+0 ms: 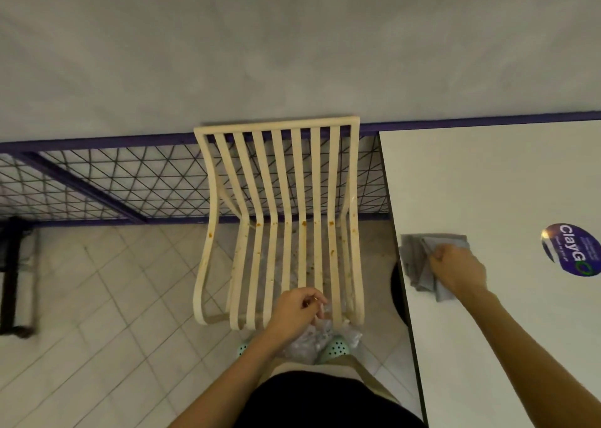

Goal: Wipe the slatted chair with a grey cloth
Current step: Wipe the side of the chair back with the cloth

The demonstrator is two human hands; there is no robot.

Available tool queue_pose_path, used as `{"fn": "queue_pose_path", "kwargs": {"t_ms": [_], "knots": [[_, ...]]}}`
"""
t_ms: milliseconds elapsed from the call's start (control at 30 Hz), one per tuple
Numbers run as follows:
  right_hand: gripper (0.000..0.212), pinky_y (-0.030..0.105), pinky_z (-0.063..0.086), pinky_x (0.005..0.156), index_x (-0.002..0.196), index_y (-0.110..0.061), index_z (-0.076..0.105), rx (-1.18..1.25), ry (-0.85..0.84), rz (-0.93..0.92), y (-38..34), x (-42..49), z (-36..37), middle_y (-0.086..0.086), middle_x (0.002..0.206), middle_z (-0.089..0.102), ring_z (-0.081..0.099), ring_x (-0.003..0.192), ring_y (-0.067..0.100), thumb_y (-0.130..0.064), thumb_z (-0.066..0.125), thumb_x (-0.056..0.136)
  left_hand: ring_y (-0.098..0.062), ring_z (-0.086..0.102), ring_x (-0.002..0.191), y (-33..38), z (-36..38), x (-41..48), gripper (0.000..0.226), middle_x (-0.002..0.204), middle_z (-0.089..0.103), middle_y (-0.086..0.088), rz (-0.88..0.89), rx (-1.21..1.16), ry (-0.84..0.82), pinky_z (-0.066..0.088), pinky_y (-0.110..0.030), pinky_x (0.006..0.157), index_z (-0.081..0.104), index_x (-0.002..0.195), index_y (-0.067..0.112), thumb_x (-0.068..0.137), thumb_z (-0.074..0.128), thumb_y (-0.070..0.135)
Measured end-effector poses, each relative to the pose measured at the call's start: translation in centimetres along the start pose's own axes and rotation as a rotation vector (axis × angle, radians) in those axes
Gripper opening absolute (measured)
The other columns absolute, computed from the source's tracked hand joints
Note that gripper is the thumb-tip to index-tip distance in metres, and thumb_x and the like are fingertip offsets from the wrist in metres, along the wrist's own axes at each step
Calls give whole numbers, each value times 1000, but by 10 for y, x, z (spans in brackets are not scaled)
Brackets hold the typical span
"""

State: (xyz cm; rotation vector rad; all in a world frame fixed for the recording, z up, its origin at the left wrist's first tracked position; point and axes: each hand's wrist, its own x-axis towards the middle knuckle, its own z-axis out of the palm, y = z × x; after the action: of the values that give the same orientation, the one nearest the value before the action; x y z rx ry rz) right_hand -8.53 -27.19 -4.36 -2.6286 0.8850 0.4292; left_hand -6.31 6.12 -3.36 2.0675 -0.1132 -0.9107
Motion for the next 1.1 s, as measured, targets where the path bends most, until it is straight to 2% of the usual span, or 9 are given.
{"fn": "queue_pose_path", "kwargs": {"t_ms": [167, 300, 400, 533, 667, 767, 867, 1000, 1100], "knots": [[28, 25, 32, 49, 68, -12, 51, 421, 183, -119, 9, -34, -23, 5, 65, 56, 49, 57, 14, -13, 55, 96, -15, 67, 62, 3, -4, -2, 21, 74, 72, 1, 5, -43, -1, 57, -26, 67, 71, 91, 20, 96, 55, 8], [28, 23, 39, 52, 67, -13, 51, 622, 283, -182, -4, -59, -36, 12, 68, 54, 49, 61, 23, -2, 55, 93, -14, 66, 64, 11, -9, -2, 19, 76, 72, 0, 20, -145, -26, 56, -23, 67, 72, 95, 14, 97, 55, 7], [21, 25, 44, 58, 75, -9, 56, 730, 264, -224, -29, -73, -33, 15, 75, 57, 54, 67, 26, -6, 55, 95, -15, 65, 66, 13, -16, -6, 19, 77, 71, -7, 41, -227, -34, 54, -21, 67, 72, 95, 12, 97, 54, 6], [20, 30, 43, 64, 77, -9, 58, 835, 140, -325, -83, -89, -13, 16, 73, 56, 53, 66, 19, -7, 55, 97, -20, 67, 68, 6, -30, -8, 20, 82, 71, -8, 40, -382, -22, 54, -26, 63, 70, 100, 12, 99, 51, 7], [17, 43, 50, 71, 78, -11, 59, 883, -46, -409, -147, -100, 25, 8, 77, 59, 58, 74, 29, -10, 58, 95, -19, 71, 88, -3, -50, -9, 20, 101, 72, 0, 22, -521, 6, 55, -27, 66, 63, 115, 22, 102, 48, 21], [21, 33, 46, 68, 73, -13, 59, 856, -152, -434, -209, -107, 49, 1, 73, 56, 55, 70, 17, -9, 60, 93, -10, 64, 104, -23, -80, -3, 22, 115, 67, 7, 38, -581, 17, 57, -33, 85, 62, 118, 26, 101, 49, 28], [21, 26, 43, 70, 72, -16, 60, 881, -226, -416, -265, -116, 77, -1, 75, 55, 54, 72, 13, -11, 61, 93, -13, 63, 109, -51, -115, -5, 26, 122, 64, 4, -15, -620, 8, 57, -40, 89, 62, 121, 31, 96, 56, 35], [20, 37, 48, 81, 75, -13, 66, 914, -309, -360, -331, -126, 112, 11, 83, 59, 58, 84, 24, -12, 60, 94, -12, 68, 101, -91, -167, -13, 32, 109, 71, 10, -9, -656, 35, 58, -30, 79, 61, 122, 32, 93, 63, 19], [17, 29, 47, 82, 86, -11, 71, 888, -339, -331, -380, -129, 136, 8, 92, 63, 59, 91, 18, -15, 59, 96, -19, 66, 103, -125, -206, -7, 23, 106, 69, 0, -49, -566, 137, 57, -30, 83, 61, 109, 27, 94, 58, 10]]}}
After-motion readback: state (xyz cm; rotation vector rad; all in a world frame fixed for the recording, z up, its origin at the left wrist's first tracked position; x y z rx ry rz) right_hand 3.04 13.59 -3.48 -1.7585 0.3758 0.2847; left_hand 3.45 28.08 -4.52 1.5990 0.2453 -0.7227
